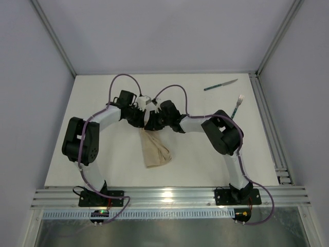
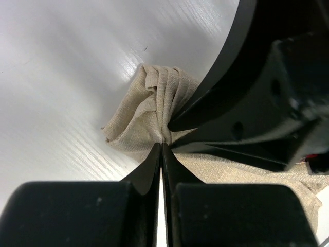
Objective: Fold the napkin into a case and place the utensils inside
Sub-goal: Grasp the top corner of the smaller rectangle folded napkin from the folded napkin, then smooth out the smaller rectangle-folded napkin at the center of the board.
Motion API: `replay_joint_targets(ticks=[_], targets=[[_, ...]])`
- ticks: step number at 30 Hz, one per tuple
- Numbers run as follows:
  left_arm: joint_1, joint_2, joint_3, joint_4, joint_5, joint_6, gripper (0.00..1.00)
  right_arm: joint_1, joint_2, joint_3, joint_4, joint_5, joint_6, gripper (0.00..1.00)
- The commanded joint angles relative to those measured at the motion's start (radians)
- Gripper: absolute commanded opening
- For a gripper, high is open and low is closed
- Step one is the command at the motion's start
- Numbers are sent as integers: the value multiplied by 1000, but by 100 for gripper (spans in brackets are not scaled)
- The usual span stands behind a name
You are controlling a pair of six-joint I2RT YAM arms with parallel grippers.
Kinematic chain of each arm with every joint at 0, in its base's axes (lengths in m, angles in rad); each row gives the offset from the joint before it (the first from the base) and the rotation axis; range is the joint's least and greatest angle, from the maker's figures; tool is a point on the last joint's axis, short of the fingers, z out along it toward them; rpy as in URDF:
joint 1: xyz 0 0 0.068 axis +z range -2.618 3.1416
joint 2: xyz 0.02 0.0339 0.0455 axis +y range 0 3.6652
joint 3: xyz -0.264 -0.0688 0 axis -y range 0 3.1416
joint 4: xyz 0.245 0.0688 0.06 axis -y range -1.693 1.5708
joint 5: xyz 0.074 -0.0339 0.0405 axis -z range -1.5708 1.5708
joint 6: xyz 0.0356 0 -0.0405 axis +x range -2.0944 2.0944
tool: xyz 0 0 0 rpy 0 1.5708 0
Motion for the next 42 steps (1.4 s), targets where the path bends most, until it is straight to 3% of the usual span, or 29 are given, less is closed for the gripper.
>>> replay_joint_targets(ticks=[1,9,17,22,27,31,37,42], targets=[[0,-15,5,1,65,3,0,-1,37,49,31,28,51,23],[6,-24,5,2,102,12,0,-1,107,95,14,10,151,4],[21,2,5,-64,76,39,0,-7,90,86,112,83,281,4],[35,68,25,-113,65,58,0,-7,47,110,71,102,220,4],[67,71,25,-90,84,40,0,-6,-59,40,-39,92,73,22],[67,67,25,-76,96,26,0,5,-139,17,-148,103,-67,28],[69,63,35,-78,107,16,0,50,-185,-18,-325,160,-252,45],[69,60,43,-79,113,6,0,114,-199,-67,-367,195,-334,48]])
